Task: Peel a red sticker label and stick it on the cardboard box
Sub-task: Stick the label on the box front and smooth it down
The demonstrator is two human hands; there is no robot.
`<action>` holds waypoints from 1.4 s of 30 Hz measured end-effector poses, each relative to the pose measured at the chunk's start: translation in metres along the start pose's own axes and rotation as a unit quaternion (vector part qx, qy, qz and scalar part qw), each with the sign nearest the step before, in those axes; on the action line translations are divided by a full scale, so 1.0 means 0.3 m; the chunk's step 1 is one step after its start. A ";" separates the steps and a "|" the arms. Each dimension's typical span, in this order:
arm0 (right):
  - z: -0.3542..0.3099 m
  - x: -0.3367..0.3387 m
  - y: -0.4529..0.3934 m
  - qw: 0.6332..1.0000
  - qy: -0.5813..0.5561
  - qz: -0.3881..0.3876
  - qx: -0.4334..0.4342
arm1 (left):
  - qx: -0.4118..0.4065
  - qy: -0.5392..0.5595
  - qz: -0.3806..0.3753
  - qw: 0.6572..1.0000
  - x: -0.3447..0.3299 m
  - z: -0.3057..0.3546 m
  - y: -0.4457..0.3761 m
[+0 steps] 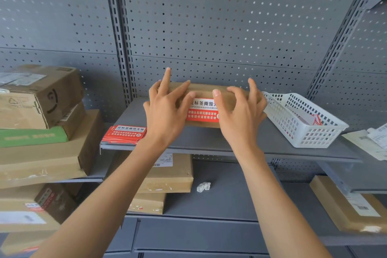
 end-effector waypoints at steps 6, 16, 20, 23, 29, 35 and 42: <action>-0.076 0.040 -0.080 0.998 0.058 0.009 -0.006 | 0.005 -0.073 0.008 0.997 0.063 0.082 -0.064; -0.078 0.060 -0.096 0.996 0.087 -0.004 0.010 | 0.015 -0.072 0.013 0.997 0.071 0.104 -0.080; -0.065 0.067 -0.095 0.996 0.085 -0.017 0.017 | 0.014 -0.063 0.013 0.998 0.070 0.097 -0.081; -0.061 0.074 -0.093 0.998 0.066 -0.013 0.016 | 0.005 -0.064 0.010 0.998 0.069 0.097 -0.076; -0.059 0.106 -0.093 0.999 0.041 -0.020 0.020 | -0.015 -0.080 0.000 0.997 0.081 0.095 -0.070; -0.099 0.149 -0.095 0.998 0.033 -0.043 0.027 | -0.025 -0.096 -0.007 0.995 0.111 0.112 -0.060; -0.108 0.196 -0.095 0.992 0.040 -0.115 0.032 | -0.052 -0.112 -0.022 0.992 0.152 0.105 -0.067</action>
Point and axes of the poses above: each hand's wrist, its own y-axis away from the middle knuckle, its own x-axis out of the back of the hand, z = x × y, the point moved 2 cm from there along -y, towards the middle knuckle, and after that the axes turned 15 degrees about -y, right-handed, at the moved point
